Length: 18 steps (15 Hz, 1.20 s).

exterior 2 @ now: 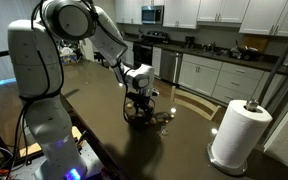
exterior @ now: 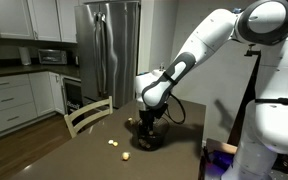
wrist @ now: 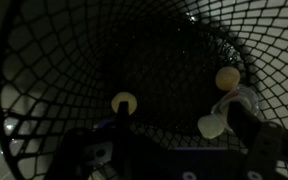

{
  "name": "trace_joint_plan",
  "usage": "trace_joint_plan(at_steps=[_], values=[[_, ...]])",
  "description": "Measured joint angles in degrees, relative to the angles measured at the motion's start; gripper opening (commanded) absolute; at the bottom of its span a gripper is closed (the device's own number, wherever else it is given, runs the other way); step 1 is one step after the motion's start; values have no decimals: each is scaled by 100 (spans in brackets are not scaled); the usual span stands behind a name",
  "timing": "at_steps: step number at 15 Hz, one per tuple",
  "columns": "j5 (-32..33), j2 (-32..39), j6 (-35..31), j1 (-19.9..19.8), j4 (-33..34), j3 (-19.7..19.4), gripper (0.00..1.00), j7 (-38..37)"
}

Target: Remove a thing from the basket and put it on the table

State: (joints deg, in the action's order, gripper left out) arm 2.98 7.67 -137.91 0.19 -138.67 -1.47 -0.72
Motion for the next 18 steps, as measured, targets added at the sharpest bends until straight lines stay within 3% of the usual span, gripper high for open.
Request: trace_joint_plan(at_steps=[15,16,17,18], values=[[2,114,499,-12,135,-52,100,-293],[-9,134,500,-12,149,-52,91,-293],[-12,150,500,-12,158,-52,72,-293],[-12,160,500,-13,167,-52,67,-293]])
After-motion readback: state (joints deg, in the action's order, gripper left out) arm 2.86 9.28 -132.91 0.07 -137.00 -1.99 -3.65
